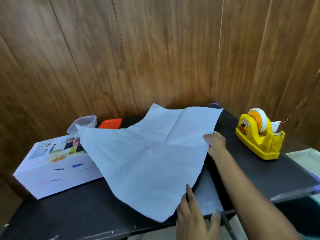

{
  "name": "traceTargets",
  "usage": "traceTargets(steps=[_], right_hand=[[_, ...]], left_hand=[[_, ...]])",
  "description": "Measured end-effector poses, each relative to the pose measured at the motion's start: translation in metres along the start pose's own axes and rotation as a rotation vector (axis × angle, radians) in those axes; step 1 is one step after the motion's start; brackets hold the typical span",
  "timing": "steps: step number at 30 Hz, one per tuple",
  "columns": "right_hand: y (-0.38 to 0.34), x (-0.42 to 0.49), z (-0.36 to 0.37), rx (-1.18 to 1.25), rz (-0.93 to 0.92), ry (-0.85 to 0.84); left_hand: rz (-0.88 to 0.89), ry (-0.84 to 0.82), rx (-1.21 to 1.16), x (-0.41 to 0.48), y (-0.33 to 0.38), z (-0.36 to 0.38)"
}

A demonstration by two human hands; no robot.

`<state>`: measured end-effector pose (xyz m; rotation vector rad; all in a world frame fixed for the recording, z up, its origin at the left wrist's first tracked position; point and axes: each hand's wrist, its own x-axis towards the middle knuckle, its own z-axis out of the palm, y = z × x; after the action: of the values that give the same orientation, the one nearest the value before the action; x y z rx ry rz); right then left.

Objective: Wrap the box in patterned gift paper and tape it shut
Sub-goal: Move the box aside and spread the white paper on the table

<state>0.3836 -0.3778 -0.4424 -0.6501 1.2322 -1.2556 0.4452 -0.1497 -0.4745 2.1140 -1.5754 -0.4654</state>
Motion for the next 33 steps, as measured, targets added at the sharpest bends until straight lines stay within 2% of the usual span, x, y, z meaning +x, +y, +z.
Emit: traceTargets(steps=[5,9,12,16,19,21,23,25,27,29,33], right_hand=[[-0.001,-0.014,-0.005,-0.372,0.176,-0.264],[0.003,-0.007,-0.007,-0.550,0.061,-0.219],[0.001,0.009,-0.014,-0.620,-0.014,-0.210],[-0.006,0.026,-0.033,-0.687,-0.008,-0.259],[-0.018,0.027,-0.046,-0.801,0.016,-0.317],[-0.025,0.025,-0.049,-0.848,0.031,-0.316],[-0.024,0.032,-0.048,-0.858,0.004,-0.267],[-0.019,0.037,-0.043,-0.833,-0.079,-0.172],[-0.011,0.044,-0.037,-0.803,-0.163,-0.117],[-0.003,0.051,-0.028,-0.871,-0.280,-0.102],[0.028,0.042,-0.006,-1.335,-0.553,-0.238]], left_hand=[[-0.032,-0.200,-0.378,0.005,-0.001,0.009],[0.055,-0.388,-0.586,-0.008,0.004,-0.027],[0.117,-0.306,-0.777,-0.016,-0.004,-0.071],[0.178,-0.206,-0.789,-0.008,-0.012,-0.123],[0.216,-0.087,-0.613,0.023,-0.027,-0.144],[0.252,0.000,-0.193,0.063,-0.053,-0.143],[0.197,-0.106,0.269,0.101,-0.083,-0.133],[0.124,-0.239,0.526,0.122,-0.107,-0.119],[0.060,-0.329,0.553,0.129,-0.124,-0.105],[-0.010,-0.384,0.499,0.129,-0.136,-0.093],[-0.040,-0.371,0.428,0.134,-0.156,-0.084]])
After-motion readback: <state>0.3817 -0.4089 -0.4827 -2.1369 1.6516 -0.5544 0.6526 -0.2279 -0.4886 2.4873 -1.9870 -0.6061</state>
